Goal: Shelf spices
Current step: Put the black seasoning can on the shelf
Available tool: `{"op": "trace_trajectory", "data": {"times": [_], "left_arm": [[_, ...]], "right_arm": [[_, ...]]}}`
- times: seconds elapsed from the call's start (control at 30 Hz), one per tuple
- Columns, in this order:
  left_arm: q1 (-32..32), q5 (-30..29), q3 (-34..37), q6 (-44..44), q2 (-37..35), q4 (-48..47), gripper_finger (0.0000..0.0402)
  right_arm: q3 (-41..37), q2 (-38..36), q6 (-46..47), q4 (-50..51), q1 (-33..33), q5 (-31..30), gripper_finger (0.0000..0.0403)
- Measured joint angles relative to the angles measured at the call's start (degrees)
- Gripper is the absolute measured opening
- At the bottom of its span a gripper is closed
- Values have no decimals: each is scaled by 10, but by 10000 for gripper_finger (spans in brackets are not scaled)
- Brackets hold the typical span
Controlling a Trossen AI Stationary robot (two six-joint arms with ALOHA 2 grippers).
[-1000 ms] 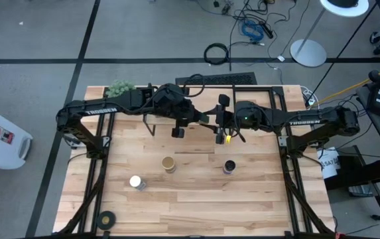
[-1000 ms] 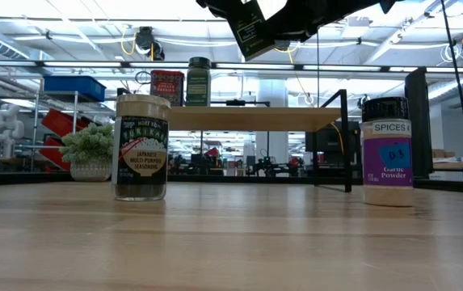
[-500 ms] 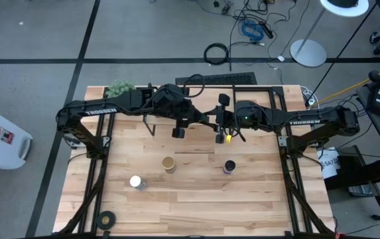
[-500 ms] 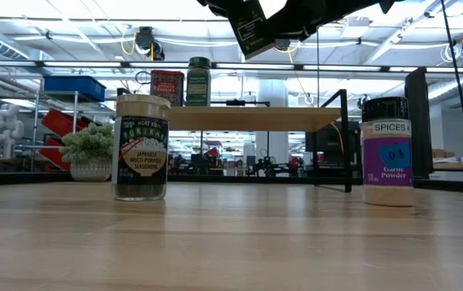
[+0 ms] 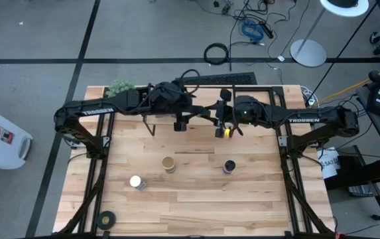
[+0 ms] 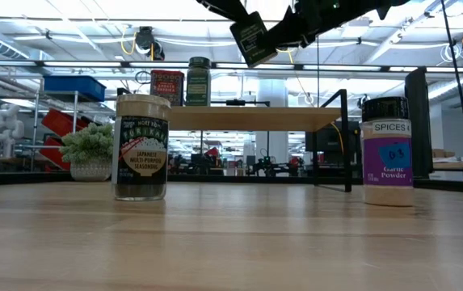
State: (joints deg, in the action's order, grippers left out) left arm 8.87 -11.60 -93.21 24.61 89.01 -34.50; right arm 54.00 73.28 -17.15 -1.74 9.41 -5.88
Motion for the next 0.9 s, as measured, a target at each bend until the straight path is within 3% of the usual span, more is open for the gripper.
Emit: {"op": "trace_trajectory", "data": {"times": [0.27,0.5,0.7,0.9], "left_arm": [[-18,-29,-1,-8,-47,-5,325],[-54,8,-1,-79,-71,-65,325],[-105,10,1,-130,-71,-139,325],[-165,-29,21,-168,-70,-150,325]], "right_arm": [[-1,0,10,63,28,13,130],[-1,0,33,79,64,68,130],[-4,0,31,53,100,122,130],[-70,0,65,-82,152,199,130]]}}
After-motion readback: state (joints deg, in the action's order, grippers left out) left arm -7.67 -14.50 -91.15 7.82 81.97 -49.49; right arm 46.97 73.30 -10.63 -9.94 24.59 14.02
